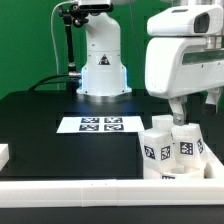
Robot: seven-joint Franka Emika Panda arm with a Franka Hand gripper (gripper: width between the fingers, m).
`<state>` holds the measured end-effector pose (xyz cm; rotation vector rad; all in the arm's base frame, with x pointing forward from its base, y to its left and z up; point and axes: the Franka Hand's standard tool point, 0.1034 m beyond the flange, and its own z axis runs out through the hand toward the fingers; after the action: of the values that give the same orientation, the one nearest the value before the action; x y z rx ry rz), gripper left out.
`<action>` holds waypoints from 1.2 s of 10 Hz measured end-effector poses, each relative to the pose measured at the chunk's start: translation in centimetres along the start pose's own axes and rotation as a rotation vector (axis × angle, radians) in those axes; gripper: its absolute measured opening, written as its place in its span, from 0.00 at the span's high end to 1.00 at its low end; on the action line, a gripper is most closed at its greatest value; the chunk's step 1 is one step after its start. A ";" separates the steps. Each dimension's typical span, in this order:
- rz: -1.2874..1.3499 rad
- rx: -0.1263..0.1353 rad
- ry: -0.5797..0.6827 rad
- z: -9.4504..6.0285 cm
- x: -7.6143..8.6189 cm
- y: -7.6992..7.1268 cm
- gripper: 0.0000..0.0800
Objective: Assemble stool
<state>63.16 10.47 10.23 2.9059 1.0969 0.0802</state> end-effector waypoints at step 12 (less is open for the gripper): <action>0.033 -0.008 -0.001 2.5 -0.2 -0.2 0.57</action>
Offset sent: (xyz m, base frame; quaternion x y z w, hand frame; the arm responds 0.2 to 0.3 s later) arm -0.0008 0.0146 -0.0143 0.0033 0.0227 0.0081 0.9997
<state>63.03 10.51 7.69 2.9169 1.0470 0.0829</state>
